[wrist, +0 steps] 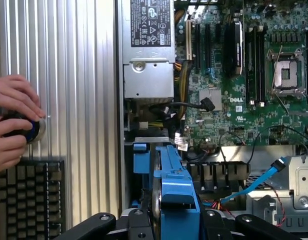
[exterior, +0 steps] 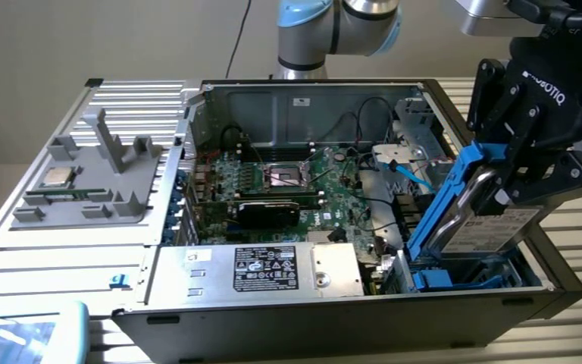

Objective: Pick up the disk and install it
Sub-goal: 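Insert the disk into the insertion slot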

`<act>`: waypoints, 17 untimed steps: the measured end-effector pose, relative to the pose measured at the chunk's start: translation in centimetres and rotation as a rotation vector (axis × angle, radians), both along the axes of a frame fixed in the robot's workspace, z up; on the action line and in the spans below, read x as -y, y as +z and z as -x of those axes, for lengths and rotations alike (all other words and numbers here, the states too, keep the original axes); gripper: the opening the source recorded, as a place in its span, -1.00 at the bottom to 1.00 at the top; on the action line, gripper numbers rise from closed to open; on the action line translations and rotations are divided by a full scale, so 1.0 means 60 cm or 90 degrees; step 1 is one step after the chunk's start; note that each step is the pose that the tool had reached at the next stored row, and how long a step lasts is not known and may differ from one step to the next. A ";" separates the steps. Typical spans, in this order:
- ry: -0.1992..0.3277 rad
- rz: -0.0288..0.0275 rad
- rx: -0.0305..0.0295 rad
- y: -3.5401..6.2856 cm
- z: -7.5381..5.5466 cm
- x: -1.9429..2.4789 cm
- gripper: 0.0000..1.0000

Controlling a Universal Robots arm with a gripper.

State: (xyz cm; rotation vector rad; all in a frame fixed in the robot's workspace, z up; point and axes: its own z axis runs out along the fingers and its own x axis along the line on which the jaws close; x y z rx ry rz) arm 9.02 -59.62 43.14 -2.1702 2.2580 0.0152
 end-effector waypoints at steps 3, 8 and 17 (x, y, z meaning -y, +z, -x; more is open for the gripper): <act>0.000 0.0008 0.0013 0.000 0.002 -0.0007 -0.25; 0.000 0.0041 0.0072 0.000 0.007 -0.0030 -0.25; 0.001 0.0182 0.0223 -0.001 0.017 -0.0130 -0.25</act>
